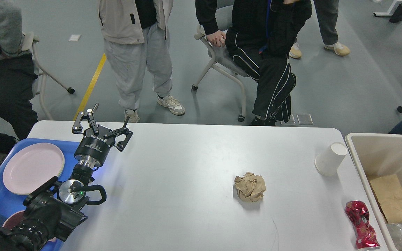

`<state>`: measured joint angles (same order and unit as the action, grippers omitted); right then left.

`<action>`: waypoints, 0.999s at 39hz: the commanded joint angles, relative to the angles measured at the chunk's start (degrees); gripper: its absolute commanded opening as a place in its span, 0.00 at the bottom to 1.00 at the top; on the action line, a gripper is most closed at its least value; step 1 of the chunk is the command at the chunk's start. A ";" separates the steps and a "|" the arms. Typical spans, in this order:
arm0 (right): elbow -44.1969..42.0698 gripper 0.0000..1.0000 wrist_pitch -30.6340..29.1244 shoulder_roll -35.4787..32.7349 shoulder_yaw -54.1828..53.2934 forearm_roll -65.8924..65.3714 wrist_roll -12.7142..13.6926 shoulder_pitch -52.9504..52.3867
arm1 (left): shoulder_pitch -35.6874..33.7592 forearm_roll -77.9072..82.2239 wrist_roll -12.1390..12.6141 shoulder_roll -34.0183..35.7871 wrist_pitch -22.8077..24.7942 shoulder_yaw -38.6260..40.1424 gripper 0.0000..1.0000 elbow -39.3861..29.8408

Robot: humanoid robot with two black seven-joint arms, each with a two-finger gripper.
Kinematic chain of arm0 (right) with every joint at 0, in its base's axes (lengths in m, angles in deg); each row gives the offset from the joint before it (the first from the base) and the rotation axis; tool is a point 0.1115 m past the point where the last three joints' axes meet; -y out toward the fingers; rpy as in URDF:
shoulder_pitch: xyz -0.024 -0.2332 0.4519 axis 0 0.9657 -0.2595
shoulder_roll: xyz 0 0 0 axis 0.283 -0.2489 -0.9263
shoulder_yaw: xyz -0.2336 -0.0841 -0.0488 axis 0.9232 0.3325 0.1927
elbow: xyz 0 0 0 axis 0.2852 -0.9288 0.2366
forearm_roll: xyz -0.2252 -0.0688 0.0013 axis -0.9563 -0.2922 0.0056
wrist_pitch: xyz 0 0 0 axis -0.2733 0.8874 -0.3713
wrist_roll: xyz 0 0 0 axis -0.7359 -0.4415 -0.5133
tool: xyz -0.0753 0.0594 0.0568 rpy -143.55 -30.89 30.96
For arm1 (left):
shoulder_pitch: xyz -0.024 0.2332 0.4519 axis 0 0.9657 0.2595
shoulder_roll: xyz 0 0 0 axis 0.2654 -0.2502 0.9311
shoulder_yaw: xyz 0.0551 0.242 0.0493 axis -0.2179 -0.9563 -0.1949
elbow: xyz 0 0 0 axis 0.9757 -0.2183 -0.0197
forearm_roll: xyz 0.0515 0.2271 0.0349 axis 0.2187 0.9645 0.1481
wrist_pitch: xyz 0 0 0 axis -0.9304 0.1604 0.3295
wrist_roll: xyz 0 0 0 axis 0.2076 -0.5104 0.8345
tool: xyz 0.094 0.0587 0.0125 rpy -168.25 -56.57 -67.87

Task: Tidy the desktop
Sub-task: 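Raise the right gripper away from the bin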

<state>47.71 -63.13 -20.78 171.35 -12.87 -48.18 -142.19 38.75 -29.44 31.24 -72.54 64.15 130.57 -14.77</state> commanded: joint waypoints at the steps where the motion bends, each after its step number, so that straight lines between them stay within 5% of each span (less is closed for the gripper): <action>1: -13.77 0.19 2.90 2.40 -0.09 15.11 1.89 15.08 | 0.00 0.04 -0.01 -0.01 -0.03 0.00 0.99 0.00; 2: -15.70 0.51 2.82 3.20 -0.09 16.96 2.07 17.28 | 0.00 -0.05 -0.01 -0.01 -0.03 0.00 0.99 0.00; 3: -16.68 1.00 2.73 3.90 -0.18 18.46 2.07 19.48 | 0.00 -0.05 -0.01 -0.01 -0.03 0.00 0.99 0.00; 13: -20.20 1.00 2.56 5.84 -0.27 20.67 2.25 25.04 | 0.00 -0.05 -0.01 -0.01 -0.03 0.00 0.99 0.00; 24: -20.12 1.00 -0.86 6.90 -0.45 20.14 1.81 10.99 | 0.00 -0.05 -0.01 -0.01 -0.03 0.00 0.99 0.00; 31: -19.41 1.00 -14.91 7.94 -0.45 18.04 0.84 -6.84 | 0.00 -0.05 -0.01 -0.01 -0.03 0.00 0.99 0.00; 39: -15.55 1.00 -35.13 16.90 -0.53 16.01 -0.39 -23.47 | 0.00 -0.05 -0.01 -0.01 -0.03 0.00 0.99 0.00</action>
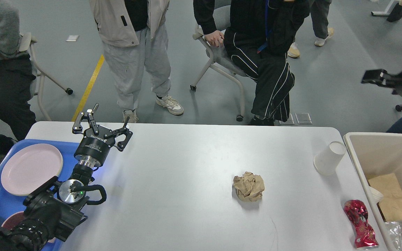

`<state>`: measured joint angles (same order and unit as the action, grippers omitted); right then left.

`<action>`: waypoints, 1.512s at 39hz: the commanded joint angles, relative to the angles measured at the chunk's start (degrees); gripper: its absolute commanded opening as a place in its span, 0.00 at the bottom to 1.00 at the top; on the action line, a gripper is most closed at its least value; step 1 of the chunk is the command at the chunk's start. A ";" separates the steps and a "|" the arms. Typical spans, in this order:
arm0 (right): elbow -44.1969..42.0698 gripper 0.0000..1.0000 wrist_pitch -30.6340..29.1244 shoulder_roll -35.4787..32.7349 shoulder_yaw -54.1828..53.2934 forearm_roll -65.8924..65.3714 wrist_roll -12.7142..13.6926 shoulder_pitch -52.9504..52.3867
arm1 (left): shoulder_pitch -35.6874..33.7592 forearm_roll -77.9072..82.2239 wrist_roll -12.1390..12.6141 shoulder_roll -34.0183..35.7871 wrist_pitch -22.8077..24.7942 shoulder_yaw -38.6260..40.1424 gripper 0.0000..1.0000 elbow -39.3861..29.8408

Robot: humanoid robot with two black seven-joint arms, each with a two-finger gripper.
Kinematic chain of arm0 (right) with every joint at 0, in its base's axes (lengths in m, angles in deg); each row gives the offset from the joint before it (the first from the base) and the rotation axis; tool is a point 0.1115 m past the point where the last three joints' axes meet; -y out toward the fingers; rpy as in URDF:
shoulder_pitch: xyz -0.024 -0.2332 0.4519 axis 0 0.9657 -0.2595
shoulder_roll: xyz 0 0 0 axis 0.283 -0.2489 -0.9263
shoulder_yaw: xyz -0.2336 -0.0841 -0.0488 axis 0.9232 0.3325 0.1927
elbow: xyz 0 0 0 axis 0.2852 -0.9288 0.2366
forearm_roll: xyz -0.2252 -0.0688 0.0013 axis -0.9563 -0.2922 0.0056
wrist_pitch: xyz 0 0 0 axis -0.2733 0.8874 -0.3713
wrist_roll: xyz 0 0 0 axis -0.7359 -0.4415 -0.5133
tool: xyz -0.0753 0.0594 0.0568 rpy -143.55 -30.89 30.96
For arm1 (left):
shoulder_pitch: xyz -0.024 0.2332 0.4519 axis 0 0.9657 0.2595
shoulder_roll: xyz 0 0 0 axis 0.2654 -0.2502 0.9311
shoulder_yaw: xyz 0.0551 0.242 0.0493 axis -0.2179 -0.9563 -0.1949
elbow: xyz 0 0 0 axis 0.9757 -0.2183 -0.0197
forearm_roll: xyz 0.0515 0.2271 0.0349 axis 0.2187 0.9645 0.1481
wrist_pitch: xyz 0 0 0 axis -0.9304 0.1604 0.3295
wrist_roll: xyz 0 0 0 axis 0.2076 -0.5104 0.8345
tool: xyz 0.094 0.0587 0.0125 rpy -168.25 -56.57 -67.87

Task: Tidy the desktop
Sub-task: 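Raise the right gripper away from the bin, then move the right gripper over the crumpled brown paper ball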

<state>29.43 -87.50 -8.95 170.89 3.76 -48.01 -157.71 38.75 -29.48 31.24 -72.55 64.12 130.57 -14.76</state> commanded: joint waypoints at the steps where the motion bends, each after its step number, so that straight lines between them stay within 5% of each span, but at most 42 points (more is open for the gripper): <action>1: 3.95 1.00 -12.35 6.04 -0.25 -0.63 -0.64 -9.01 | 0.00 0.00 -0.01 0.00 0.01 0.00 0.99 -0.01; 13: 33.12 1.00 -14.56 10.97 -18.51 -10.89 0.24 -22.81 | 0.00 0.00 -0.01 0.00 0.01 0.00 0.99 -0.01; 25: 55.11 1.00 -3.14 16.32 -26.00 -18.56 1.20 -28.44 | 0.00 0.00 -0.01 0.00 0.01 0.00 0.99 -0.01; 31: 51.87 1.00 -0.59 20.46 -25.30 -16.89 3.31 -24.85 | 0.00 0.08 -0.01 0.00 0.01 0.00 0.99 -0.01; 59: 31.56 1.00 7.41 31.18 -15.45 -7.57 4.02 -0.76 | 0.00 0.00 -0.01 0.00 0.01 0.00 0.99 -0.01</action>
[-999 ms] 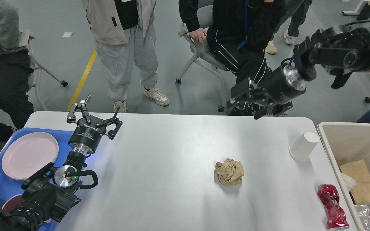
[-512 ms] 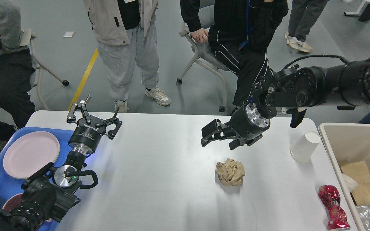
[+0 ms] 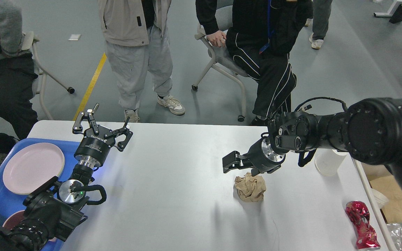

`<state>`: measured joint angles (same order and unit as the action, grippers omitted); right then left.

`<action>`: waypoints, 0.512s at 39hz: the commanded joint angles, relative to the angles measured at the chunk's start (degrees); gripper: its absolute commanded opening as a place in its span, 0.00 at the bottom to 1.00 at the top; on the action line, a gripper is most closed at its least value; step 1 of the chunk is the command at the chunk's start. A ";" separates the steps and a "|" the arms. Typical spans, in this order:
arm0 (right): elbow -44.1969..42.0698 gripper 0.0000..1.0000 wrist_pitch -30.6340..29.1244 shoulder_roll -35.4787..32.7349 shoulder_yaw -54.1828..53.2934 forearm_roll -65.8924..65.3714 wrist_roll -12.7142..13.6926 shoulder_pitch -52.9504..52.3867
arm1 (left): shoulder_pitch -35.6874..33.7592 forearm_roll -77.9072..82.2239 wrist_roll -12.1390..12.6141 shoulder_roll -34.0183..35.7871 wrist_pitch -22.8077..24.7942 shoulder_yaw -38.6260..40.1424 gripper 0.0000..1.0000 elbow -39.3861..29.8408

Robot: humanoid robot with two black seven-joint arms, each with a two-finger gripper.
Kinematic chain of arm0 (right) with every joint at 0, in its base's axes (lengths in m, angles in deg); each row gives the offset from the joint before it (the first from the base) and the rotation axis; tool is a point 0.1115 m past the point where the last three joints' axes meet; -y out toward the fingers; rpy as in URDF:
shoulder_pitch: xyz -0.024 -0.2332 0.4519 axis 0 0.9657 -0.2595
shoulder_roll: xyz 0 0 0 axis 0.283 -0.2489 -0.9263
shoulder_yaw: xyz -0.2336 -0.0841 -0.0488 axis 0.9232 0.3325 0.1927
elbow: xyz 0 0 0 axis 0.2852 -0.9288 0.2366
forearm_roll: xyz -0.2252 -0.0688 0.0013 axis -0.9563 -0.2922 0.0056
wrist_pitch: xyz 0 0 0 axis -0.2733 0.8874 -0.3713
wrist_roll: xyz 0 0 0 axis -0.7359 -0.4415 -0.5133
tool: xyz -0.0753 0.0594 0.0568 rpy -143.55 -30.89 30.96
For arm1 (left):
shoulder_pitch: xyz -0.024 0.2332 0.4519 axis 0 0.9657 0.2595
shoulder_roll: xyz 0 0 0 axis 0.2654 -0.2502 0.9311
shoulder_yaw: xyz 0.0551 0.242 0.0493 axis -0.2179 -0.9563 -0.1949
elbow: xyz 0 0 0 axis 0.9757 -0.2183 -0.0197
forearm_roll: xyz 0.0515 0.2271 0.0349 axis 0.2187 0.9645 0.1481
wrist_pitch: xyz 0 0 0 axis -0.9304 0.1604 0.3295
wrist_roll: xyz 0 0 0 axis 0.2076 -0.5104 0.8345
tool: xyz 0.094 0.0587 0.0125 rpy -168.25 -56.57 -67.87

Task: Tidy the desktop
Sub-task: 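Move the right gripper over the crumpled brown paper ball, then grasp the crumpled paper ball with the right gripper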

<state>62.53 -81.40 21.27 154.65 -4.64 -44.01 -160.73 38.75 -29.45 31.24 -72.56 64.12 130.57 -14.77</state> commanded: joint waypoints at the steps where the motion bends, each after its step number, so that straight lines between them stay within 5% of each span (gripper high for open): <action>1: -1.54 1.00 1.49 1.05 0.78 0.92 0.01 2.61 | 0.00 -0.03 -0.01 0.01 0.00 0.00 0.99 0.00; 20: -6.02 1.00 9.22 4.30 5.35 0.92 0.63 10.26 | 0.00 -0.03 -0.01 -0.08 0.00 0.00 0.99 0.00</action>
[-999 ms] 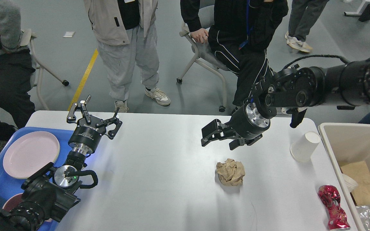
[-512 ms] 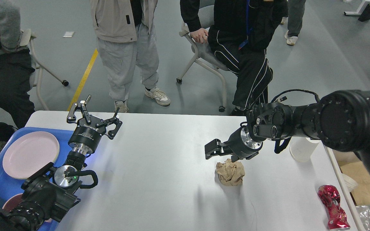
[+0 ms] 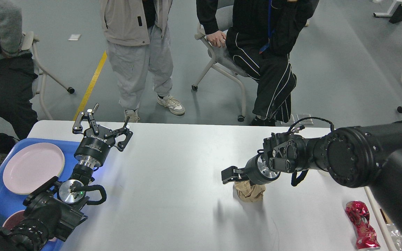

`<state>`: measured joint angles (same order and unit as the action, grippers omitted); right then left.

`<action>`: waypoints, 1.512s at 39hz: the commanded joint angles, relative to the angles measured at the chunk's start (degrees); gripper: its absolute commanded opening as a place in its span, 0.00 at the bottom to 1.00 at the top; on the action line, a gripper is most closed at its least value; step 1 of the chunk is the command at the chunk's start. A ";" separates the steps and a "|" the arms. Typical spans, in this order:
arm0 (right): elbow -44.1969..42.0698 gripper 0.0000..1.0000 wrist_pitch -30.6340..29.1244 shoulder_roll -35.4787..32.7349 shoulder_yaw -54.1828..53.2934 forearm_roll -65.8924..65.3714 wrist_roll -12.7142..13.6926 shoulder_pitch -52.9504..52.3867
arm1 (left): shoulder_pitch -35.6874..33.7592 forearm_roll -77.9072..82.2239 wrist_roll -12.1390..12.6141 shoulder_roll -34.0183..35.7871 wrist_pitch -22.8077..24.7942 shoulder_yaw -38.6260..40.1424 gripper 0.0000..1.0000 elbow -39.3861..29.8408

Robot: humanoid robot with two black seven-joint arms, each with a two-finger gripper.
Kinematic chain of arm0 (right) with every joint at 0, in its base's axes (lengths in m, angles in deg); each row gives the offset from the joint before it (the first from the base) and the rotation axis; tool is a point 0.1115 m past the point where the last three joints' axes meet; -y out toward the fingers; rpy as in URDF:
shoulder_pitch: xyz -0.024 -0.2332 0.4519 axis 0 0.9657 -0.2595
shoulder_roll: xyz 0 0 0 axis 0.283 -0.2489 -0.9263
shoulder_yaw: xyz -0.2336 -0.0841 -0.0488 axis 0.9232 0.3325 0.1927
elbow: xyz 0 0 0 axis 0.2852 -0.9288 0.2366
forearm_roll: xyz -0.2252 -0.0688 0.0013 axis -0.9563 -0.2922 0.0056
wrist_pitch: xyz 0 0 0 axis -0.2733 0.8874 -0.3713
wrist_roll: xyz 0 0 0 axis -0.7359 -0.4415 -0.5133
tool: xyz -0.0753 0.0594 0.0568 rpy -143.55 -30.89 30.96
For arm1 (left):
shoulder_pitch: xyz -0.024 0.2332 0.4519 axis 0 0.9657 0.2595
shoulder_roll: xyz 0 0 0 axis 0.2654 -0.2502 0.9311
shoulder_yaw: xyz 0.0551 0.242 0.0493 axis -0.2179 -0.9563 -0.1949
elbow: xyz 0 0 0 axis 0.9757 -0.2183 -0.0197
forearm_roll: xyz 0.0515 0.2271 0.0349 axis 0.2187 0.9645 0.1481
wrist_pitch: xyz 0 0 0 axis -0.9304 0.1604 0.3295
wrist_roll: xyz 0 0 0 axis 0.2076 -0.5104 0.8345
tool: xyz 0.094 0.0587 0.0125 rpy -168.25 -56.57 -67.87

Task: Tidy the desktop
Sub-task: 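Grasp the crumpled paper ball with the right gripper, then carry the paper ball to the white bin and release it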

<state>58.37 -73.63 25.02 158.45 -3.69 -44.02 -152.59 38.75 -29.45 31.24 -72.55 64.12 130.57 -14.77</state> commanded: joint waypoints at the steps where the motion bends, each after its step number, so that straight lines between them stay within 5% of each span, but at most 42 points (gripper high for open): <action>1: -2.12 1.00 1.81 0.73 1.82 -0.03 0.99 2.47 | 0.00 -0.03 -0.01 0.00 0.00 0.00 0.99 0.00; 6: -2.22 0.93 4.62 1.08 2.61 -0.03 3.01 3.88 | 0.00 -0.03 -0.01 0.00 0.00 0.00 0.99 0.00; 8: -2.22 0.53 6.11 1.17 3.66 -0.03 3.01 4.32 | 0.00 0.06 -0.01 0.00 0.00 0.00 0.99 0.00; 13: -2.04 0.32 6.38 1.43 5.33 -0.12 3.01 4.41 | 0.00 -0.03 -0.01 0.00 0.00 0.00 0.99 0.00; 16: -2.04 0.00 6.38 1.35 5.51 -0.12 3.01 4.58 | 0.00 0.06 -0.01 0.00 0.00 0.00 0.99 0.00; 46: 1.03 0.00 6.65 -0.06 3.76 0.06 2.93 0.11 | 0.00 -0.03 -0.01 0.00 0.00 0.00 0.99 0.00; 54: 13.59 0.00 5.42 -9.45 -1.95 -0.47 2.13 -15.61 | 0.00 -0.03 -0.01 0.00 0.00 0.00 0.99 0.00; 59: 20.36 0.00 -0.72 -15.61 -4.42 -0.56 2.13 -27.83 | 0.00 -0.03 -0.01 0.00 0.00 0.00 0.99 0.00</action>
<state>73.37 -69.25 14.29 156.20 -4.17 -41.86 -170.52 38.75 -29.47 31.23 -72.56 64.12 130.57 -14.77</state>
